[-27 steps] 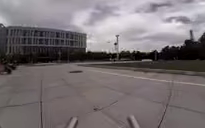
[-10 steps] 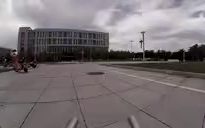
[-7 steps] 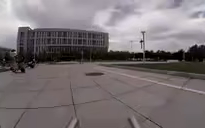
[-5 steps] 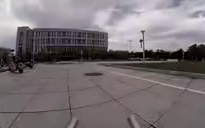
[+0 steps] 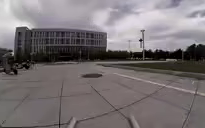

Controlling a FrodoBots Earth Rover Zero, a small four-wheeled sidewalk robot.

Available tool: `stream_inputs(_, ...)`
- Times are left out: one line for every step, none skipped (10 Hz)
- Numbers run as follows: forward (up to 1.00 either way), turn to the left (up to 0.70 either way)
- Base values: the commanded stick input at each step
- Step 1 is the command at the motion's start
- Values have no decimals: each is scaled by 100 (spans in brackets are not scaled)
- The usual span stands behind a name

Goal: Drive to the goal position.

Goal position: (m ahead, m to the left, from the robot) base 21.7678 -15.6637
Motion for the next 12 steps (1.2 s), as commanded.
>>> stream_inputs(70, 1)
stream_inputs(70, 1)
stream_inputs(70, 1)
stream_inputs(70, 1)
stream_inputs(70, 1)
stream_inputs(70, 1)
stream_inputs(70, 1)
stream_inputs(70, 1)
stream_inputs(70, 1)
stream_inputs(70, 1)
stream_inputs(70, 1)
stream_inputs(70, 1)
